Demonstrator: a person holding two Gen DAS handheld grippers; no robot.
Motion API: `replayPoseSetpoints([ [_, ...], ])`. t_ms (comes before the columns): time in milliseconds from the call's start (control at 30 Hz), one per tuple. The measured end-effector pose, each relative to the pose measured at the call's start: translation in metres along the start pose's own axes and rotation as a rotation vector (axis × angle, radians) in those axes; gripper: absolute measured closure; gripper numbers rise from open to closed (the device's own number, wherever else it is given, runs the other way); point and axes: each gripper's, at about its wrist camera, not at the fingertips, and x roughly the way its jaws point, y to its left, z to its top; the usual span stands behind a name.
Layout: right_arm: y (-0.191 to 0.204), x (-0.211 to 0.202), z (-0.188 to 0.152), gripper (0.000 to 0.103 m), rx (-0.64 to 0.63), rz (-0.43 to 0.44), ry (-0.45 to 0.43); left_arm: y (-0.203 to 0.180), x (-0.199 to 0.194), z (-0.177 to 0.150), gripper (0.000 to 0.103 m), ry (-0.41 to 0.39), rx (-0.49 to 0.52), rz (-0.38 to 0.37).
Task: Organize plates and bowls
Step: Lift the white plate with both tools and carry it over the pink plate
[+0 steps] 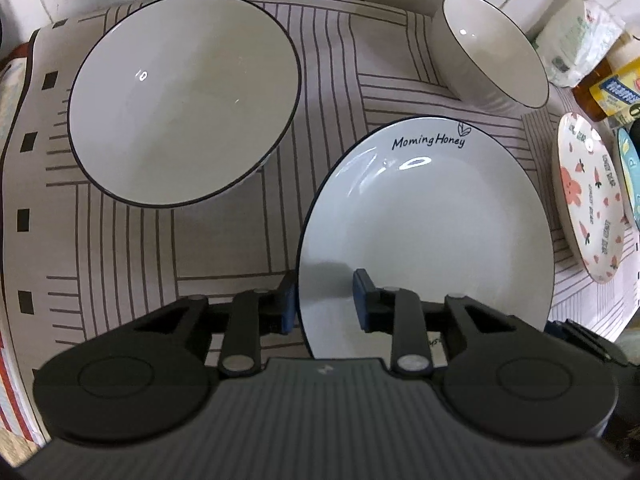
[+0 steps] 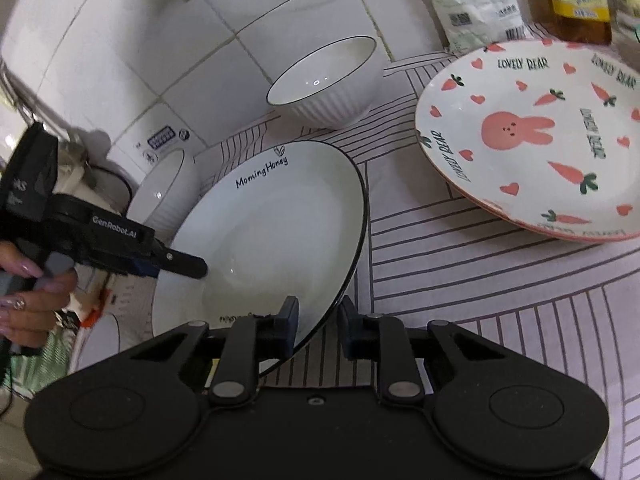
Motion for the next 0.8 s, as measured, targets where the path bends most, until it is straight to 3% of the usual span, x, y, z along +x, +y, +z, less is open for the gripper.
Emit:
replayPoseSetpoints([
  [167,-0.007,0.002,0.000,0.082,0.064,0.028,-0.016,-0.006,0.000,-0.002,0.073,-0.010,-0.006,0.021],
  [367,-0.006,0.003,0.011,0.083,0.086,0.008,0.044,-0.010,-0.004,0.002,0.076,0.007,-0.044,0.039],
  [800,-0.003,-0.034,0.015,0.082,0.081,0.025,0.059,-0.044,-0.037,-0.015,0.077,0.003,0.040,0.041],
])
